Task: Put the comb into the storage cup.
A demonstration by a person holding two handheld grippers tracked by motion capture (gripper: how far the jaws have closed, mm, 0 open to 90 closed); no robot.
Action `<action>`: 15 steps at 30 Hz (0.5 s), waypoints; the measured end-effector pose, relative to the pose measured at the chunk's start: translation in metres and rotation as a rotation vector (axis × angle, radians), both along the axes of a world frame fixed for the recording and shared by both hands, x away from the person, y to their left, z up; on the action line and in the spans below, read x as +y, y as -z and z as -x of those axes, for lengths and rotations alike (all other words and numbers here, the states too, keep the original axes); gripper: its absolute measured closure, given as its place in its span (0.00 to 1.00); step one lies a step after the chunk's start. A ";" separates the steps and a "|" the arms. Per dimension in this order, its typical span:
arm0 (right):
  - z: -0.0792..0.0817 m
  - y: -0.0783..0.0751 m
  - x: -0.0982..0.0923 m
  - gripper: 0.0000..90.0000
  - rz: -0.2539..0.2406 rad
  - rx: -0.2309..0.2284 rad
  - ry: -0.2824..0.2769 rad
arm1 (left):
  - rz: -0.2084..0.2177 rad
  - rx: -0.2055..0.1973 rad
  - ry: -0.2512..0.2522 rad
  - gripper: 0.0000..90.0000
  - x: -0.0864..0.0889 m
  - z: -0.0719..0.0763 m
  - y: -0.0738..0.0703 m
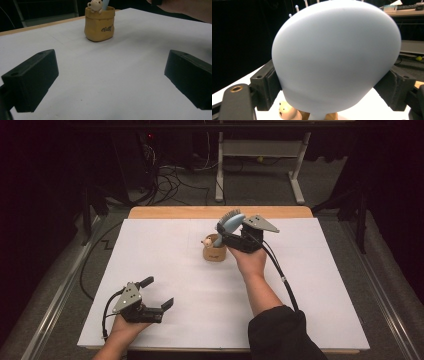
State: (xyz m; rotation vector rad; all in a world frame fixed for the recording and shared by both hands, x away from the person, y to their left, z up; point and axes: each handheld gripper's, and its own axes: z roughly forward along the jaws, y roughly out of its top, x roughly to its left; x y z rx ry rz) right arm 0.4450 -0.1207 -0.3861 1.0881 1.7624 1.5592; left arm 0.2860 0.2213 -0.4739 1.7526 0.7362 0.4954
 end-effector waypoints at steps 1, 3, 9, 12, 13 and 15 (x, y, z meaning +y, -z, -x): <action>0.000 0.000 -0.001 0.19 0.000 0.000 0.001 | -0.001 0.000 0.000 0.00 0.000 0.000 0.000; 0.001 0.000 -0.004 0.19 0.001 0.002 0.005 | -0.003 -0.001 0.001 0.00 0.000 0.000 0.000; 0.003 0.002 -0.011 0.18 -0.009 0.013 0.013 | -0.006 -0.001 0.005 0.00 -0.001 0.000 0.000; 0.005 0.004 -0.014 0.18 -0.013 0.016 0.014 | -0.008 0.000 0.006 0.00 -0.002 0.000 0.000; 0.005 0.004 -0.015 0.17 -0.014 0.016 0.015 | -0.009 0.000 0.006 0.00 -0.002 0.000 0.000; 0.006 0.004 -0.017 0.17 -0.013 0.018 0.015 | -0.008 0.000 0.006 0.00 -0.002 0.000 0.000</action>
